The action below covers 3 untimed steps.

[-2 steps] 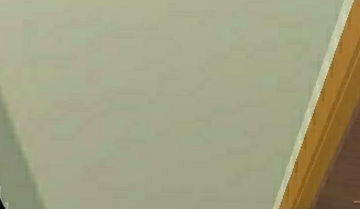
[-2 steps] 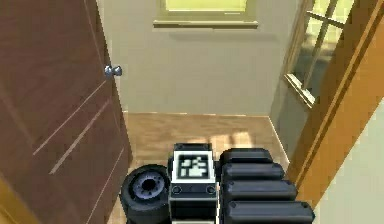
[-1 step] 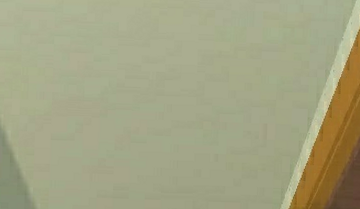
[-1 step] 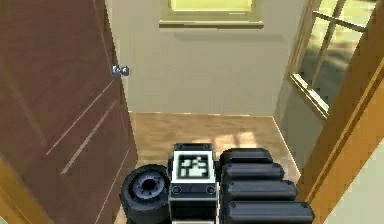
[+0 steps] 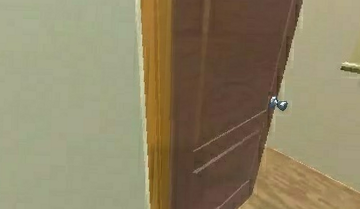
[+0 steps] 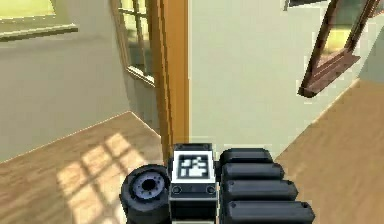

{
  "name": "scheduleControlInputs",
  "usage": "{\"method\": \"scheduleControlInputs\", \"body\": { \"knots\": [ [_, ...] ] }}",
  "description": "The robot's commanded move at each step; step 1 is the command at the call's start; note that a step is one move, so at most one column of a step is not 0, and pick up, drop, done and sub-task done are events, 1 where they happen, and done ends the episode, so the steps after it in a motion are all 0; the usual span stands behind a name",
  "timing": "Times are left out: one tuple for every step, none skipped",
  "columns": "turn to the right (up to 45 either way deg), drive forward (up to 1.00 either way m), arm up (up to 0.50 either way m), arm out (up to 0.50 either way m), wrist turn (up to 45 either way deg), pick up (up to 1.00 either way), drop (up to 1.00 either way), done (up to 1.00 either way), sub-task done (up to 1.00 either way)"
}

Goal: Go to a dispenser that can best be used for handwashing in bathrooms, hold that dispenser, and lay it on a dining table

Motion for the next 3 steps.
{"method": "scheduleControlInputs", "body": {
  "knots": [
    [45.0,0.0,0.0,0.0,0.0,0.0,0.0,0.0,0.0],
    [0.0,0.1,0.0,0.0,0.0,0.0,0.0,0.0,0.0],
    [-3.0,0.0,0.0,0.0,0.0,0.0,0.0,0.0,0.0]
  ]
}}
